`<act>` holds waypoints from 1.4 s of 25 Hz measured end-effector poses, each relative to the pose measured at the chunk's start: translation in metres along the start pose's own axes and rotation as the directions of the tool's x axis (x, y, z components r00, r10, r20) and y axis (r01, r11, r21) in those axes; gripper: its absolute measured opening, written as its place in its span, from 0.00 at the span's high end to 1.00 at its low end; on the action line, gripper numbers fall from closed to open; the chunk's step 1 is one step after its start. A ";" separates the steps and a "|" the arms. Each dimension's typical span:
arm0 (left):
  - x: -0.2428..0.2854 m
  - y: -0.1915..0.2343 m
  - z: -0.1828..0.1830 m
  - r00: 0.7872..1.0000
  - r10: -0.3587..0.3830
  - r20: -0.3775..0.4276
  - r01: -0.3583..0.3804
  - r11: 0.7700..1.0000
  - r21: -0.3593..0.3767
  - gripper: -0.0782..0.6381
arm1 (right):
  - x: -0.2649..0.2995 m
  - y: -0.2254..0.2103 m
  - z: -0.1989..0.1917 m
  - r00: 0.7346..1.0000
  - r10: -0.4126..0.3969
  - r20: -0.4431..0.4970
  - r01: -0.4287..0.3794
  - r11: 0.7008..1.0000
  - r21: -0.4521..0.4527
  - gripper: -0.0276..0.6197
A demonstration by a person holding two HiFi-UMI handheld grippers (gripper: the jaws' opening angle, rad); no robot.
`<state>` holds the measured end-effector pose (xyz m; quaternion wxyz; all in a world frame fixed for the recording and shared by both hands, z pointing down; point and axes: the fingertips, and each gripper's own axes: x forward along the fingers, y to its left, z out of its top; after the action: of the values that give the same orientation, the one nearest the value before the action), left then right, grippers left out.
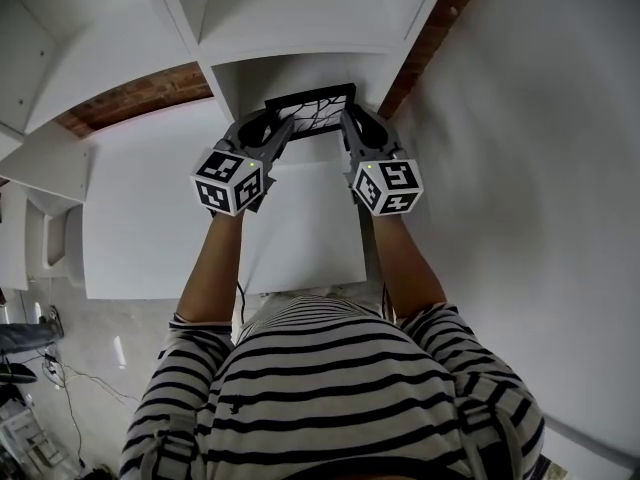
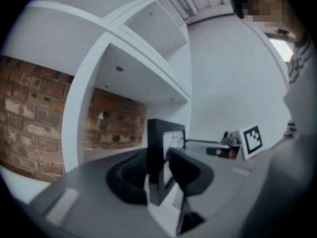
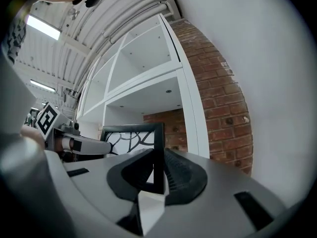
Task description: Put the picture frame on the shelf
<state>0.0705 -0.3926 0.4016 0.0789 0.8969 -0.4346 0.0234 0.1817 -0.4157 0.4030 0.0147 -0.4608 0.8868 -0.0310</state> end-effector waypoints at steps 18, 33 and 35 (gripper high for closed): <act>0.029 0.043 -0.020 0.953 0.283 -0.105 -0.270 0.955 0.122 0.66 | 0.033 -0.015 -0.028 0.994 -0.109 0.024 0.109 0.994 0.023 0.86; 0.029 0.056 -0.022 0.943 0.323 -0.077 -0.315 0.944 0.100 0.66 | 0.043 -0.013 -0.032 0.995 -0.102 -0.012 0.102 0.995 -0.014 0.86; 0.029 0.056 -0.022 0.942 0.326 -0.077 -0.318 0.943 0.100 0.65 | 0.044 -0.012 -0.032 0.995 -0.102 -0.014 0.102 0.995 -0.016 0.86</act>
<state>0.0449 -0.4454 0.4337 0.0553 0.8143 -0.5697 0.0961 0.1648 -0.4572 0.4362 0.0031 -0.5052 0.8625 -0.0283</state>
